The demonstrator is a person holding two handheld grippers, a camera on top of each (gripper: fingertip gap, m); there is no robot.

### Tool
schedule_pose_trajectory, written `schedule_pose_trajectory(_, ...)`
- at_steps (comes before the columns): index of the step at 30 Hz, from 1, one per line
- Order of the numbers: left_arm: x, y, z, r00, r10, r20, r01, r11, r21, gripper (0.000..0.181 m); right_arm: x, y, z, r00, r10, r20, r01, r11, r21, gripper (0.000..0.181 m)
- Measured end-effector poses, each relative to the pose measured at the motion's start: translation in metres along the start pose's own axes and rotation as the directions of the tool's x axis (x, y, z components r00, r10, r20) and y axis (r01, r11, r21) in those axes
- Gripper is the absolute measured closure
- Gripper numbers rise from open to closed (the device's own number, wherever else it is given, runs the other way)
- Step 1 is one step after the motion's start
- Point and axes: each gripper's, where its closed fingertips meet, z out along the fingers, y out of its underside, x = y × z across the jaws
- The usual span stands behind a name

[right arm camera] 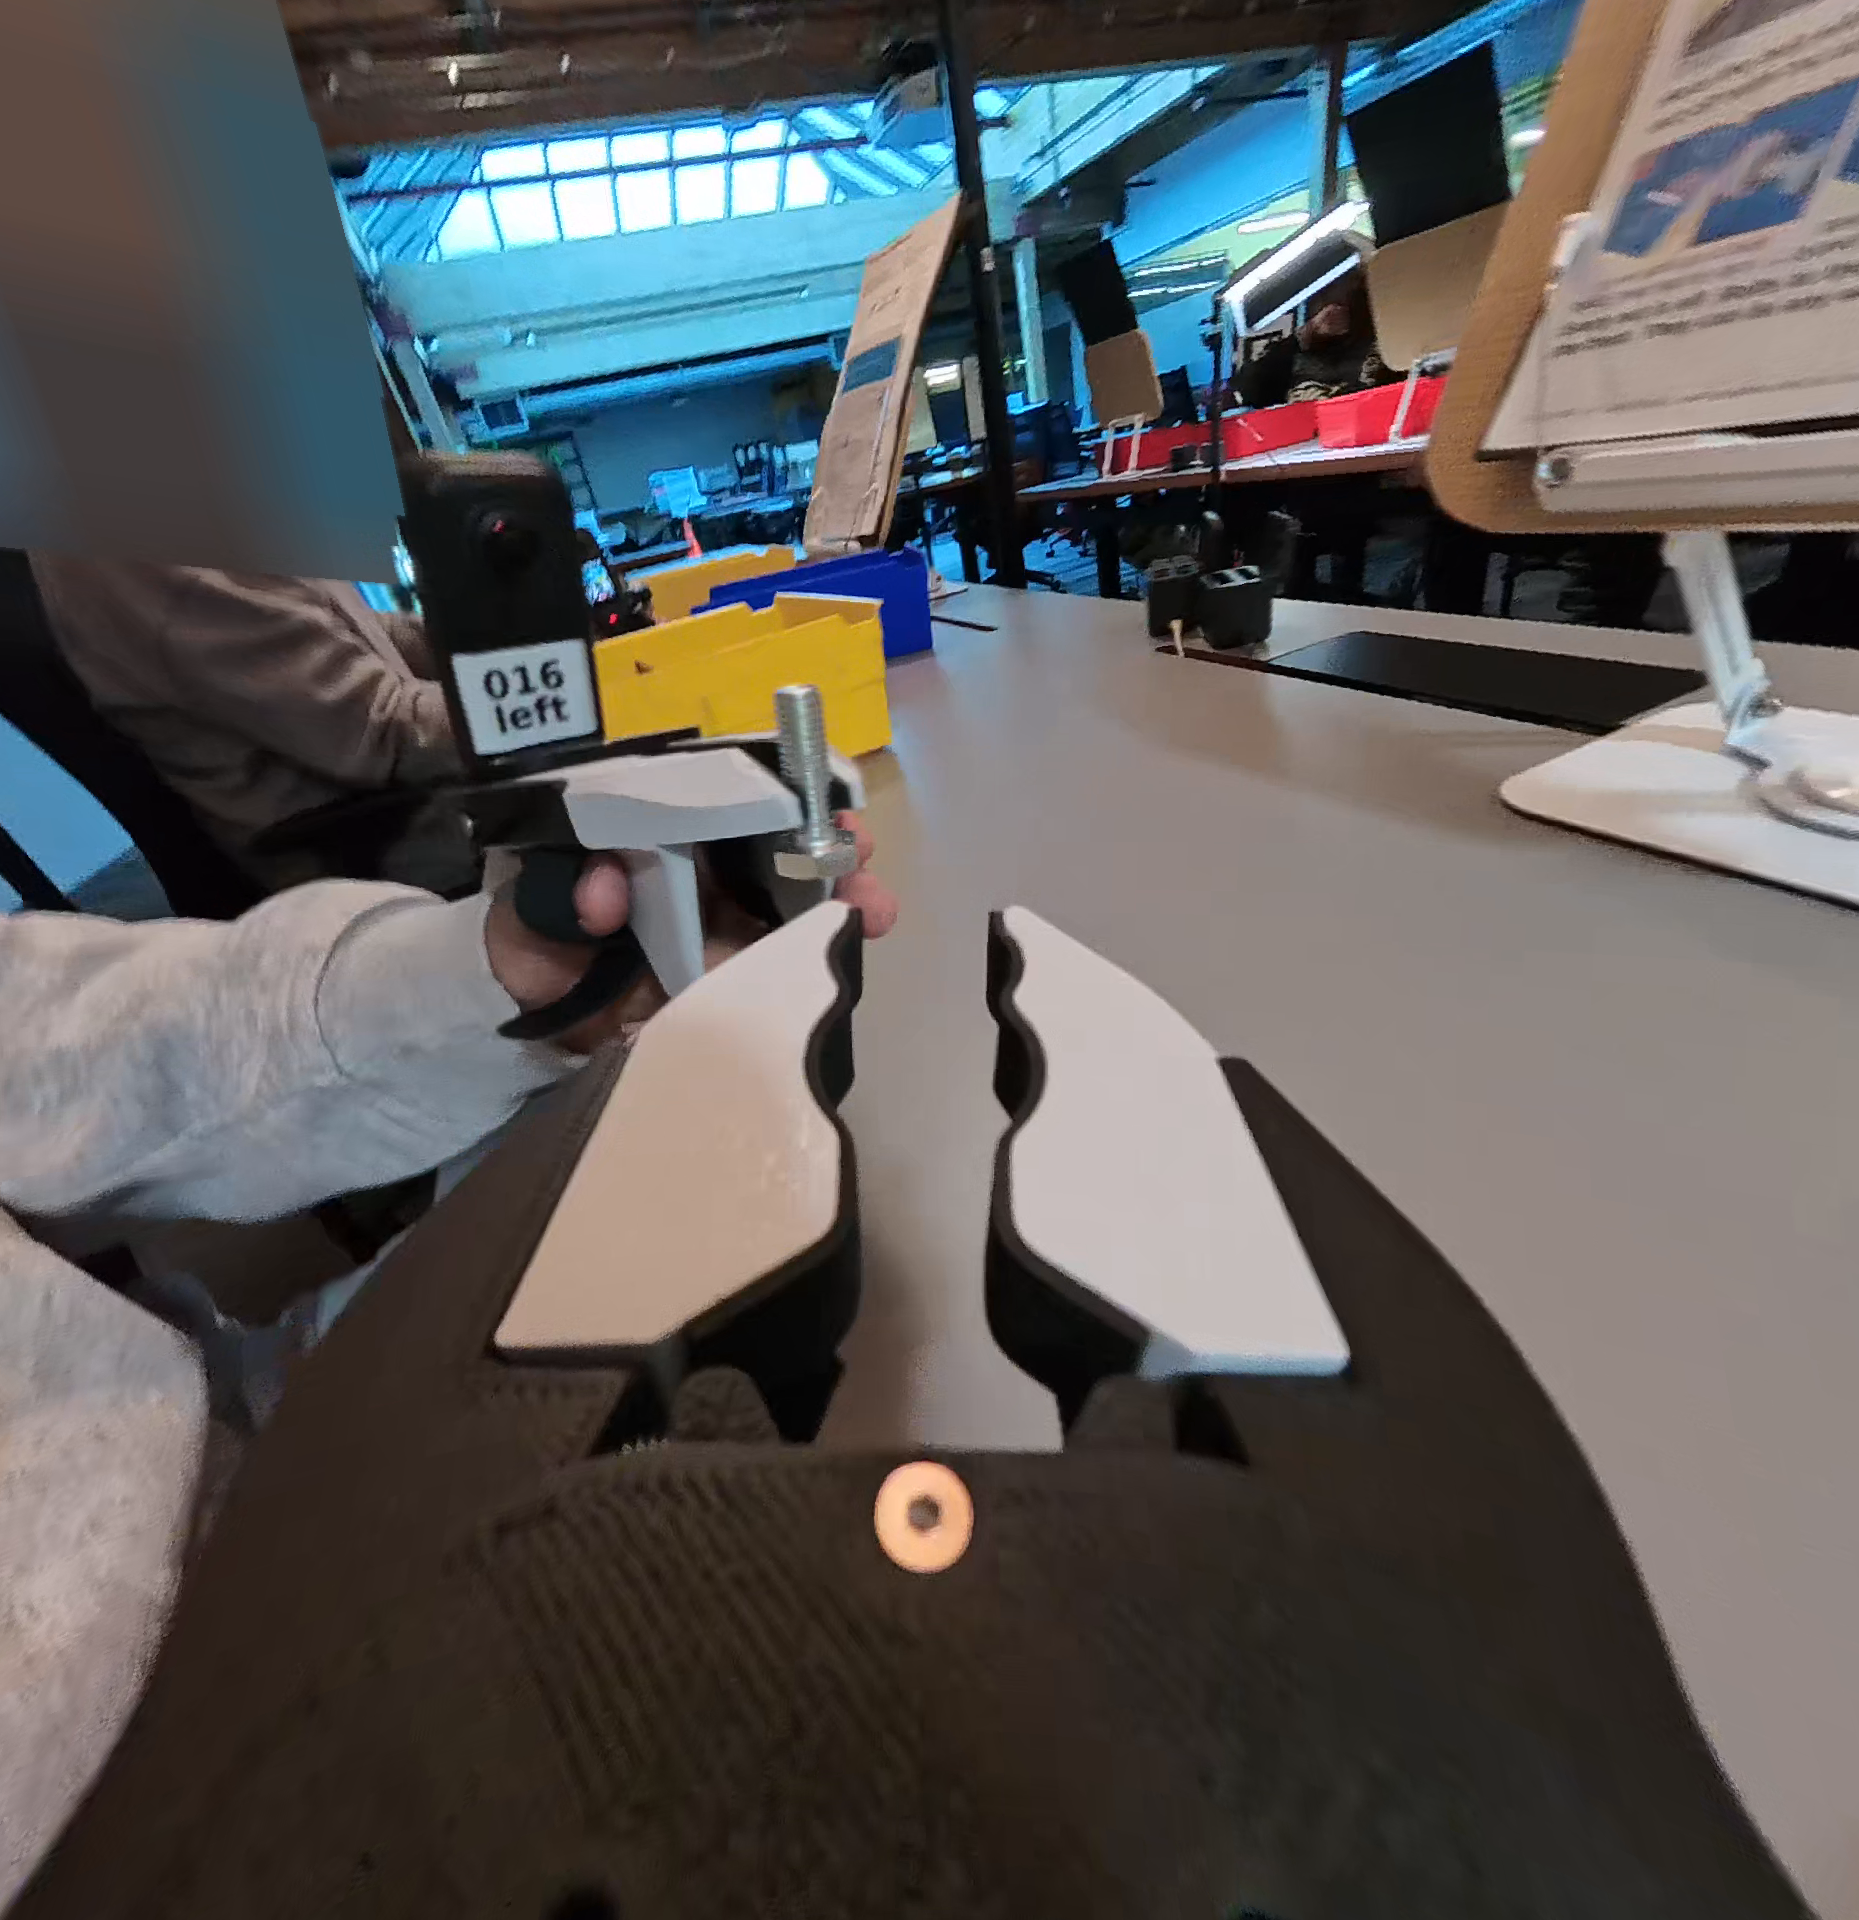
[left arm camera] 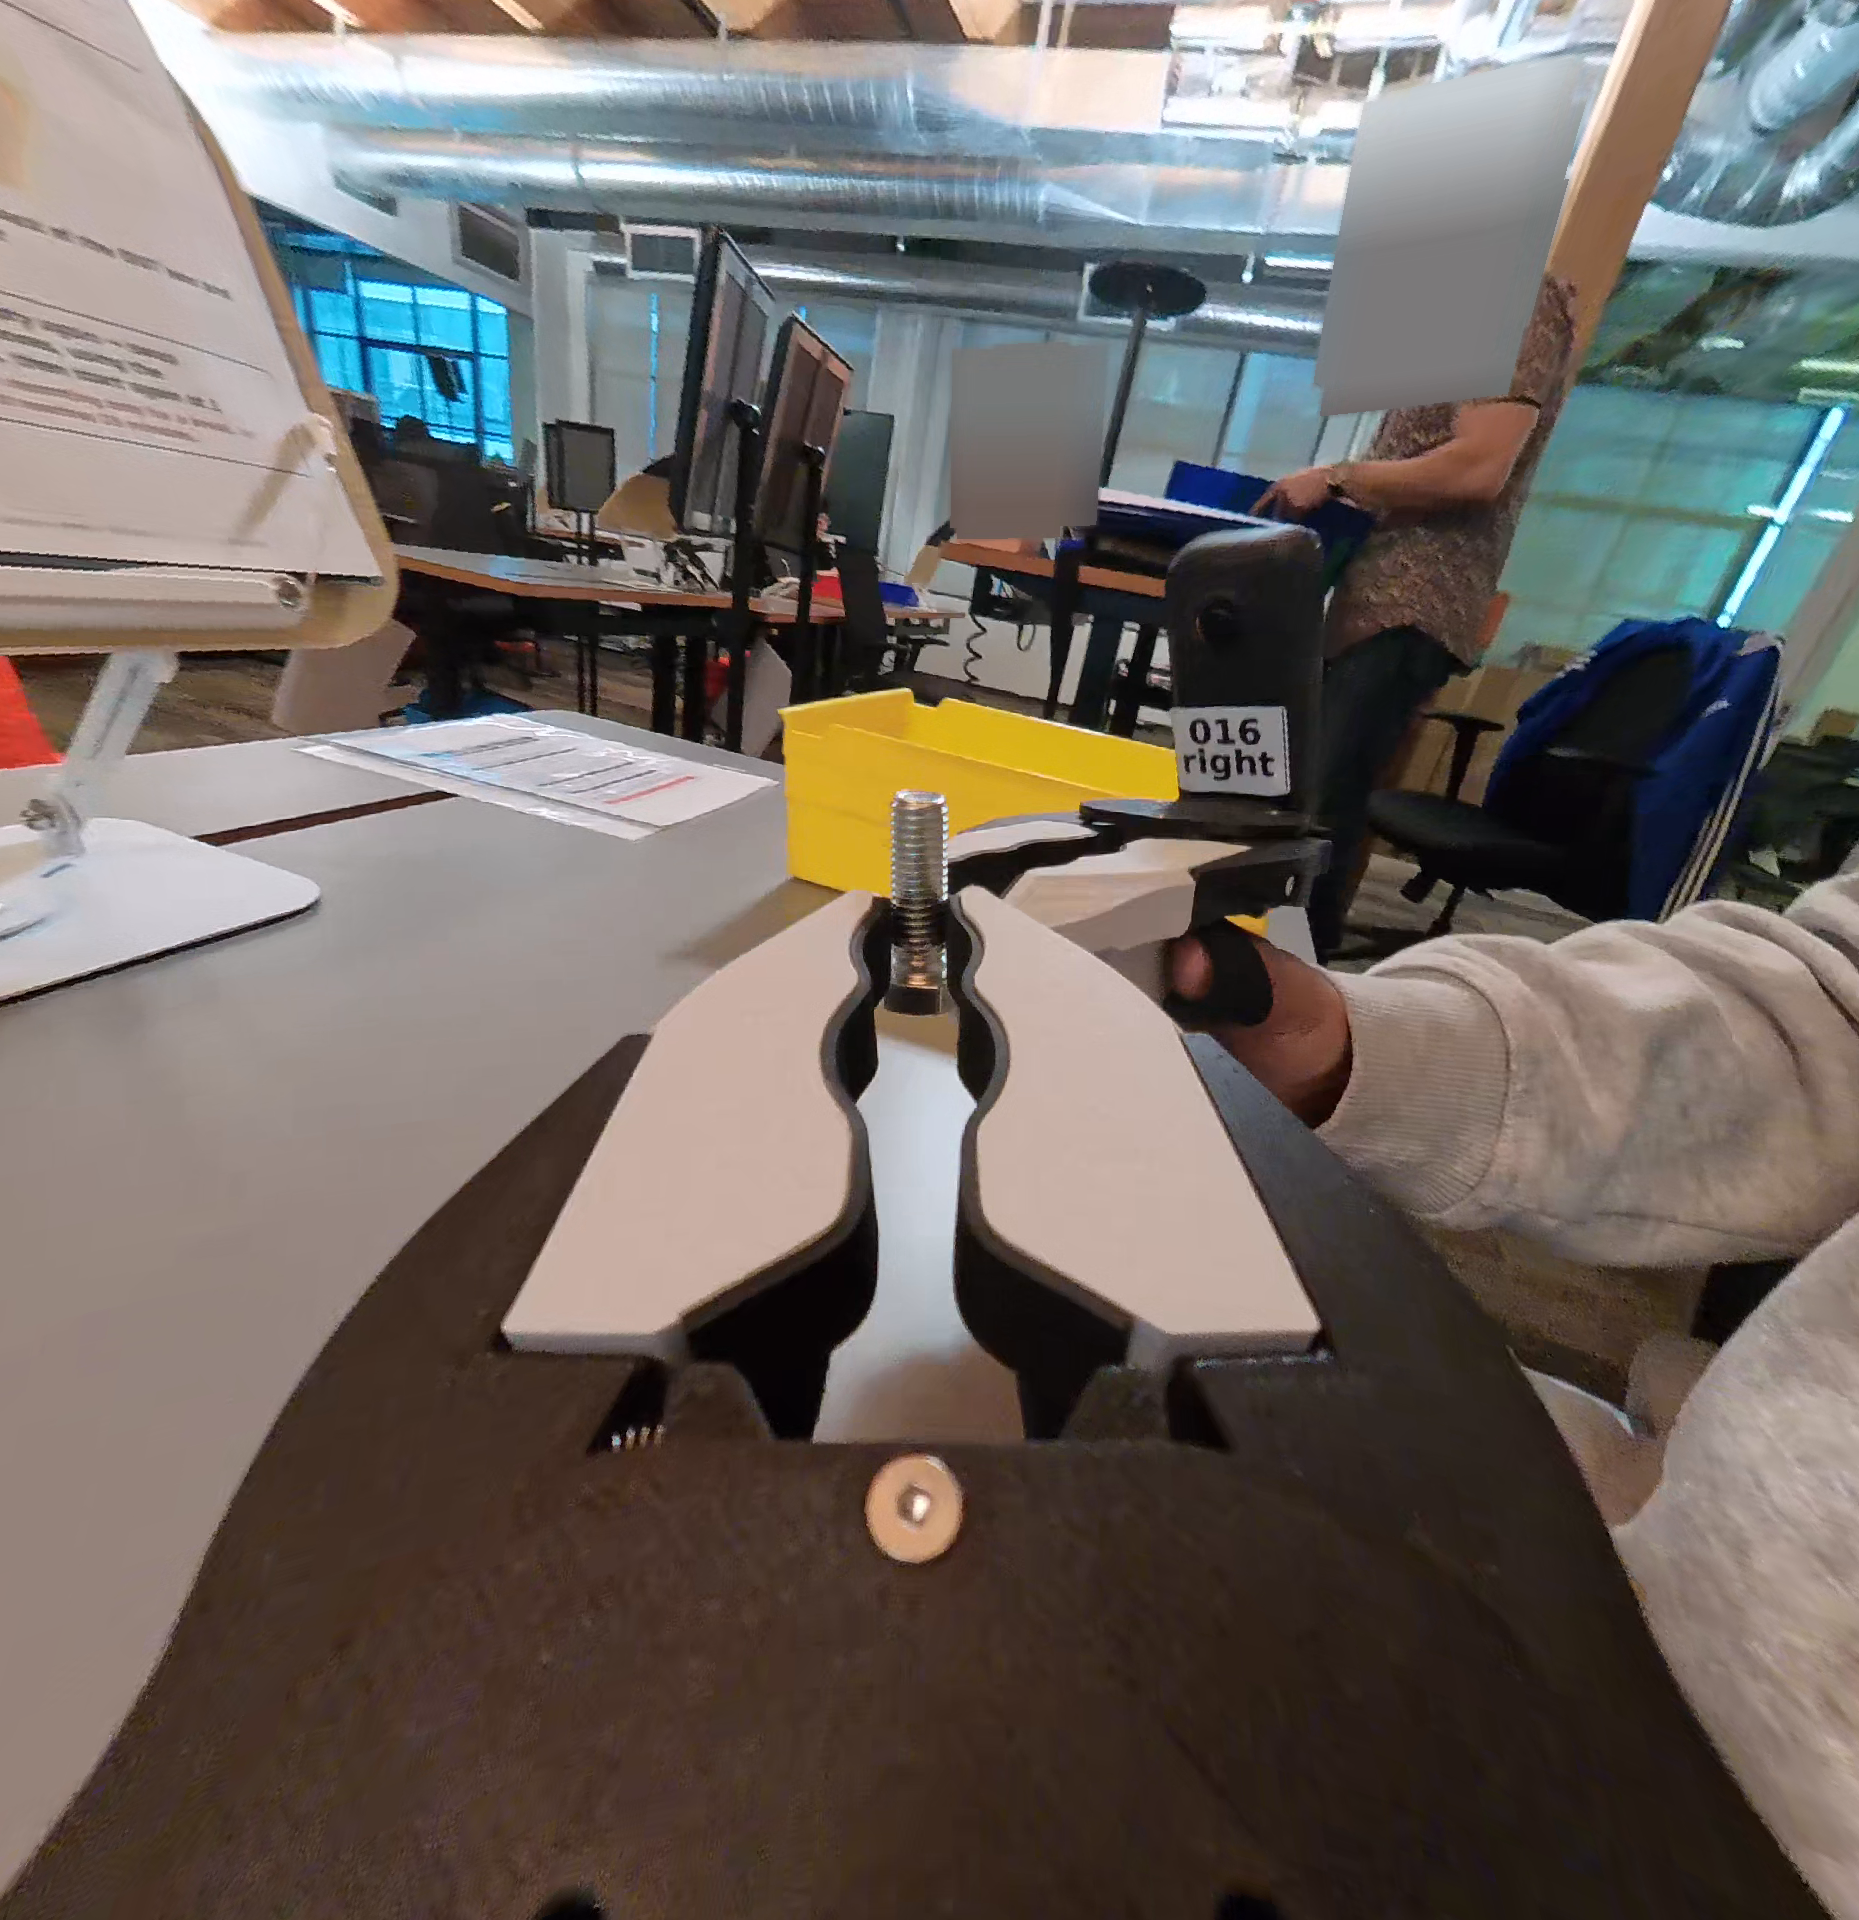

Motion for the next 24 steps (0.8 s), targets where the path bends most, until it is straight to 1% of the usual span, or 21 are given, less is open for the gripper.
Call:
schedule_pose_trajectory(3, 0.007, 0.011, 0.008, 0.999, -0.007, -0.038, 0.005, 0.999, -0.044, 0.170, -0.008, 0.008, 0.004, 0.998, -0.057, 0.010, 0.057, 0.997, -0.043, 0.162)
schedule_pose_trajectory(5, 0.007, 0.012, 0.010, 0.999, 0.000, -0.032, -0.002, 0.999, -0.047, 0.170, -0.011, 0.008, 0.004, 0.998, -0.066, 0.007, 0.066, 0.997, -0.049, 0.166)
schedule_pose_trajectory(6, 0.007, 0.012, 0.010, 0.999, -0.001, -0.033, 0.000, 0.999, -0.050, 0.170, -0.011, 0.006, 0.003, 0.998, -0.068, 0.006, 0.069, 0.997, -0.042, 0.165)
schedule_pose_trajectory(10, 0.003, 0.015, 0.008, 1.000, 0.007, -0.021, -0.009, 0.997, -0.071, 0.170, -0.011, 0.000, 0.000, 0.999, -0.046, -0.001, 0.046, 0.999, -0.013, 0.163)
schedule_pose_trajectory(16, 0.009, 0.022, 0.011, 0.999, 0.016, -0.047, -0.021, 0.994, -0.104, 0.170, -0.013, -0.009, -0.004, 1.000, 0.006, 0.008, -0.006, 0.999, 0.041, 0.163)
schedule_pose_trajectory(24, 0.017, 0.026, 0.015, 0.997, 0.016, -0.081, -0.026, 0.993, -0.115, 0.170, -0.016, -0.011, -0.005, 0.999, 0.033, 0.017, -0.034, 0.998, 0.058, 0.163)
